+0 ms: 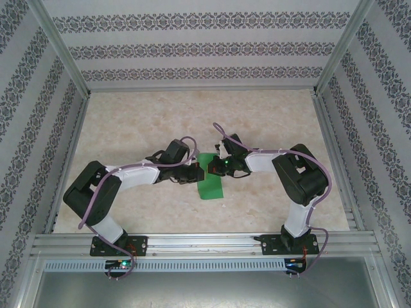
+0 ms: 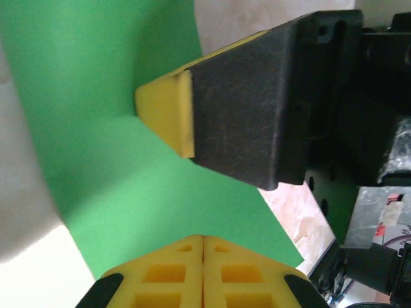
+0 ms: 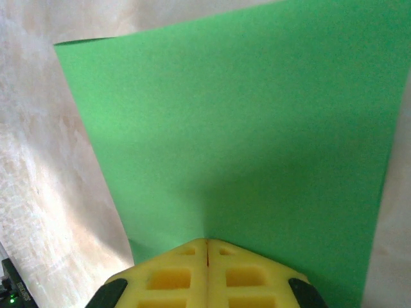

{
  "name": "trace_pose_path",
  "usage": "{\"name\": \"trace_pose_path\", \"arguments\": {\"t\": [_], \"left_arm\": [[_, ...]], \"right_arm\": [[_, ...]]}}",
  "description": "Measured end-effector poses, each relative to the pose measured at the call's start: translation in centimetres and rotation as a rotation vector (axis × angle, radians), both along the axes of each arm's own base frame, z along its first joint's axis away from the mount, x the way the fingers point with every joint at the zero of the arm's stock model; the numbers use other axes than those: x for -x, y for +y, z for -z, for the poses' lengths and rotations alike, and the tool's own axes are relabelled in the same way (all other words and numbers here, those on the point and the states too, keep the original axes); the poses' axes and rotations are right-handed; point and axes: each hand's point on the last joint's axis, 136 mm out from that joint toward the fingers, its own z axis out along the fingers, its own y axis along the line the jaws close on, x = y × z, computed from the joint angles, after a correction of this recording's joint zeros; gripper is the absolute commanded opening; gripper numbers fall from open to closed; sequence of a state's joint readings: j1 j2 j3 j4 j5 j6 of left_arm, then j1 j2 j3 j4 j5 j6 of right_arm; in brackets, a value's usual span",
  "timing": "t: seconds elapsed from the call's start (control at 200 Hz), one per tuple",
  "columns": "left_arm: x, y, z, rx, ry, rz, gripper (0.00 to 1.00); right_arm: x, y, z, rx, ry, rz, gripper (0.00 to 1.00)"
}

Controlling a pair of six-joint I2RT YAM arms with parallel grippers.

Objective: Fold a paper plane with a square sheet of paper (fold left side to right side)
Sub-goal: First fold the square sheet of paper in half at the center of the table.

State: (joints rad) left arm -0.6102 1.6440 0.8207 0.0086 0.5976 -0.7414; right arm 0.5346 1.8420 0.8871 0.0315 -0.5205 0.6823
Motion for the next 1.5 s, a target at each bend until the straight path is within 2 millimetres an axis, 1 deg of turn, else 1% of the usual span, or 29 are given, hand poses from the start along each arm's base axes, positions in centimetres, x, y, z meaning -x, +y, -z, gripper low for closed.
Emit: {"name": "trace_pose_path", "arguments": {"t": [0.07,0.16,0.225,0.53,0.789,1.229,1.499], "left_arm": [[0.0,-0.4,0.8,-0.008,0.015,0.009,0.07],[0.6,-0.6,2.3,-0.031,0.05,0.022,0.06],[1.0,-0.7,3.0,-0.039,0.067,0.031,0.06],[1.7,-0.4,4.6,-0.06,0.094,0.036,0.06],[2.0,-0.4,4.6,-0.042,0.058,0.038,0.06],[5.6,-0.1,4.7,-0.06,0.052,0.072,0.06],[6.3,0.1,4.7,-0.039,0.042,0.049,0.06]], "right_arm": [[0.0,0.0,0.0,0.0,0.0,0.0,0.0],[0.0,0.0,0.0,0.0,0.0,0.0,0.0],[0.0,0.0,0.0,0.0,0.0,0.0,0.0],[0.0,0.0,0.0,0.0,0.0,0.0,0.0],[0.0,0.0,0.0,0.0,0.0,0.0,0.0],[0.0,0.0,0.1,0.001,0.003,-0.001,0.0],[0.2,0.0,0.0,-0.003,0.006,-0.005,0.0]]}}
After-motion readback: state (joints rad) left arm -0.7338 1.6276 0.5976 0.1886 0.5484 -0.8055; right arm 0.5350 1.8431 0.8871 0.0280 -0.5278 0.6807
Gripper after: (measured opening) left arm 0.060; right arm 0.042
